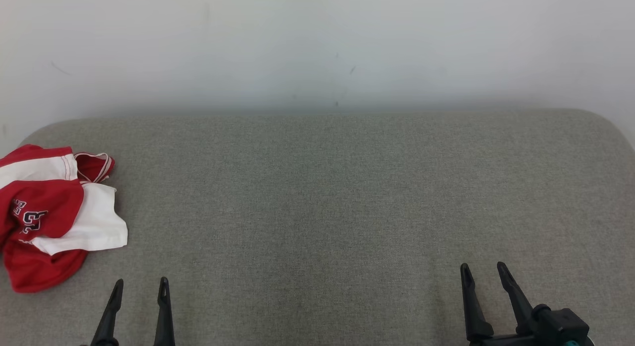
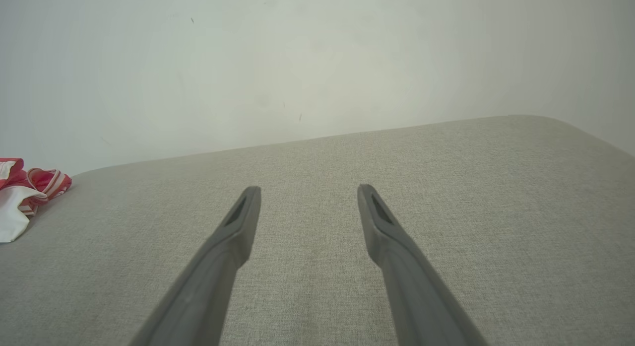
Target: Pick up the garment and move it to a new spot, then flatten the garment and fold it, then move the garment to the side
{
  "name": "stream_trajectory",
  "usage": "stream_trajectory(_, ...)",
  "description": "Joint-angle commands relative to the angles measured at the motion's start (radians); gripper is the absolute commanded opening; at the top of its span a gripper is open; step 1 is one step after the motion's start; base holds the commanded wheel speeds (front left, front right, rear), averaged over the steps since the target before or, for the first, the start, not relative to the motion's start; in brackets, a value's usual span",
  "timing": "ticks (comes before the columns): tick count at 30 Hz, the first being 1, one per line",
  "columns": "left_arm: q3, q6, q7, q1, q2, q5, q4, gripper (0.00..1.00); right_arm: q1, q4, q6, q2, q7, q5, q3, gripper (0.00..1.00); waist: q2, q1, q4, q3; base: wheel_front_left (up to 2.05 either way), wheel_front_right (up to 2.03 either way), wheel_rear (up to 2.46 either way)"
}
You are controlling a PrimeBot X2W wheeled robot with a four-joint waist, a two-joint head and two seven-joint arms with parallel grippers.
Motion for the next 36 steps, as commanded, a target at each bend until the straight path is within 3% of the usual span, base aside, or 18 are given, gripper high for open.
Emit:
stream_trajectory(1,-0.002,0.0,-0.009,0.015,0.006,0.021,-0.007,1.0,-0.009,0.003,0.003,-0.003,-0.007,-0.018,0.002,1.0,0.0,0.0,0.0,0.0,0.0,0.0,0.0)
stream_trajectory(13,0.009,0.0,-0.029,0.028,-0.001,0.103,-0.016,1.0,-0.009,0.007,0.004,-0.003,-0.029,-0.105,-0.002,1.0,0.0,0.0,-0.003,-0.005,0.0,0.0,0.0)
stream_trajectory(36,0.041,-0.007,-0.028,0.032,-0.015,0.093,0.017,1.0,0.002,0.018,0.003,-0.003,-0.027,-0.084,-0.038,1.0,0.0,0.0,-0.006,-0.012,0.0,0.0,0.0)
